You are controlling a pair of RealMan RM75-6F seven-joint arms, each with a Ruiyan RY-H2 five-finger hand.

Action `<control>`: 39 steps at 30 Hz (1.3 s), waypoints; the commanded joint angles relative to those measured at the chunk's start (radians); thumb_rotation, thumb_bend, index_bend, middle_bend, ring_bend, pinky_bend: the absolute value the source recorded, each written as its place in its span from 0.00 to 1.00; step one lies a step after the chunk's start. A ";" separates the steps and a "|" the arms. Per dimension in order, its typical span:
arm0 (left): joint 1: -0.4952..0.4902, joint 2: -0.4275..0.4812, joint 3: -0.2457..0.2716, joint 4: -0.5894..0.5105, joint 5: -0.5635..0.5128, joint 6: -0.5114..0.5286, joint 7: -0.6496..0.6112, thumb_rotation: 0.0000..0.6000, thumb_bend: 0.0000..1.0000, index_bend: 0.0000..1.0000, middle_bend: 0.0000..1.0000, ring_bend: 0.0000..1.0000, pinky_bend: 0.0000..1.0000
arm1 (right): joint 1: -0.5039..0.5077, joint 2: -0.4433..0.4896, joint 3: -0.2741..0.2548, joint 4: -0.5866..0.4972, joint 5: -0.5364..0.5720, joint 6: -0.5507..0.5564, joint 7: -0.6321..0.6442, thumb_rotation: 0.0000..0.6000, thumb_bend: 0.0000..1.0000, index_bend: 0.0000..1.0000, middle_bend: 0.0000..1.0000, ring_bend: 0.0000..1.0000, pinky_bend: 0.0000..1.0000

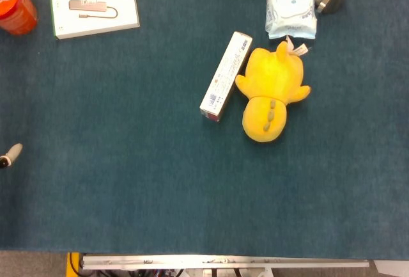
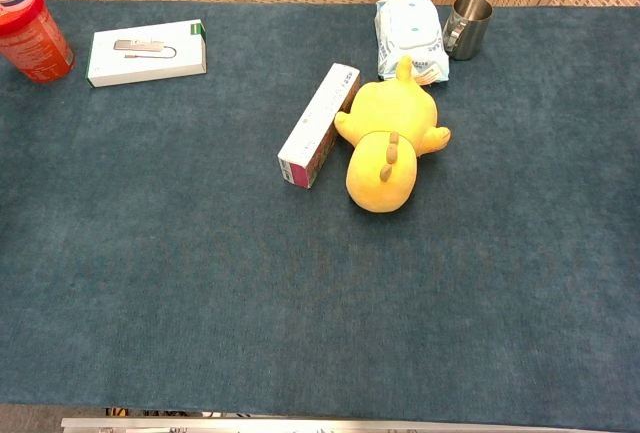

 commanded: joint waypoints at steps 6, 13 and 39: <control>0.009 -0.001 0.002 -0.008 0.000 0.013 0.005 1.00 0.15 0.09 0.06 0.01 0.03 | 0.148 -0.018 0.021 -0.024 -0.051 -0.158 0.077 1.00 0.00 0.00 0.10 0.00 0.00; 0.019 0.000 0.004 -0.012 -0.001 0.024 0.008 1.00 0.15 0.09 0.06 0.01 0.03 | 0.269 -0.102 0.054 0.022 -0.042 -0.278 0.103 0.64 0.00 0.00 0.10 0.00 0.00; 0.037 0.004 0.001 -0.020 -0.013 0.037 0.013 1.00 0.15 0.09 0.06 0.01 0.03 | 0.540 -0.446 0.046 0.426 -0.090 -0.401 0.085 0.12 0.00 0.00 0.09 0.00 0.00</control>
